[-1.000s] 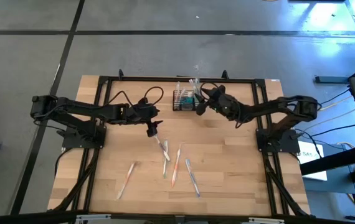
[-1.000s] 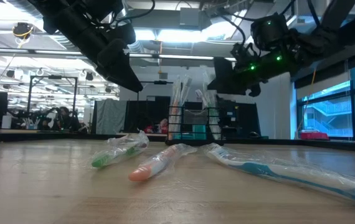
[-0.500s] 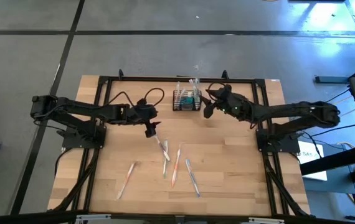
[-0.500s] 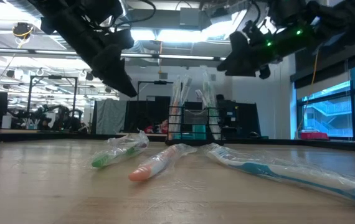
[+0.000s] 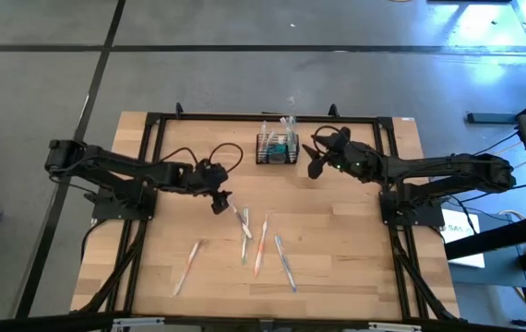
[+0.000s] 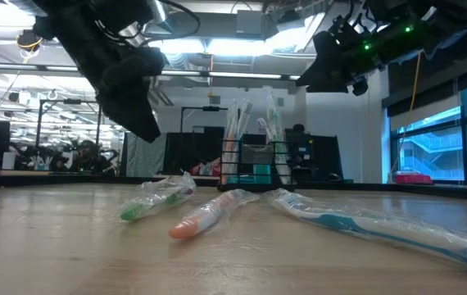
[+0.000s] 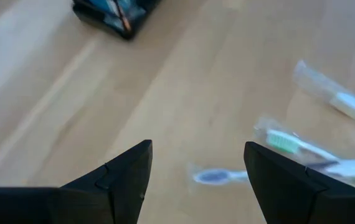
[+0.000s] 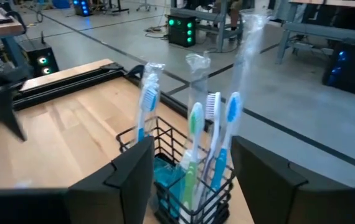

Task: Pick & Place toothbrushing station
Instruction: Put the bottom orange toothbrush in the left section of the wire organizer

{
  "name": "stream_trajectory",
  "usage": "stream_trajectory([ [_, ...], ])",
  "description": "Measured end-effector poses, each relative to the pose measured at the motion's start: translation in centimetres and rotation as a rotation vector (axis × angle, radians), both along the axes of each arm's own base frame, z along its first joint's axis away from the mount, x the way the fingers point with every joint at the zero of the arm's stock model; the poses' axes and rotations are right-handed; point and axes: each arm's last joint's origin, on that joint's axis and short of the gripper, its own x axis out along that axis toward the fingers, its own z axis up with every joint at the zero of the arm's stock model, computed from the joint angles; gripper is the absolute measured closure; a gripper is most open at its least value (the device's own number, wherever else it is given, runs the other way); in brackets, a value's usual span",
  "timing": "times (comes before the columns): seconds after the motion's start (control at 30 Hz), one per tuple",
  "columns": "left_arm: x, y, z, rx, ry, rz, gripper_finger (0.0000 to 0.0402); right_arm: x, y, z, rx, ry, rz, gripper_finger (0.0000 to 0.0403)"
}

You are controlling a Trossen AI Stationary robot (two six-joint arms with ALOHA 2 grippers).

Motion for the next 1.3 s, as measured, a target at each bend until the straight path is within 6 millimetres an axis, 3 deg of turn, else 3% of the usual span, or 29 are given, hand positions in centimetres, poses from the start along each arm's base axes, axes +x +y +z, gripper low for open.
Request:
stream_trajectory([
  [0.2, -0.6, -1.6, -1.1, -0.107, 0.002, 0.031, 0.0151, 0.0, -0.2, 0.3, -0.022, -0.028, -0.064, 0.0193],
  [0.43, -0.7, -2.0, -1.3, -0.155, -0.012, 0.048, 0.0151, 0.1, -0.3, 1.3, -0.043, -0.131, -0.098, 0.0193],
  [0.6, -0.8, -3.0, -1.4, -0.304, -0.006, 0.024, 0.0151, 0.1, -0.3, 1.9, -0.103, -0.151, -0.087, 0.0193],
  [0.87, -1.6, -6.0, -1.6, -0.532, 0.049, 0.084, 0.0151, 0.1, -0.3, 2.8, -0.183, -0.192, -0.081, 0.0193],
  [1.3, -3.9, -11.4, -1.7, -0.757, 0.111, 0.219, 0.0151, 0.0, -1.0, 2.9, -0.186, -0.204, -0.114, 0.0193],
])
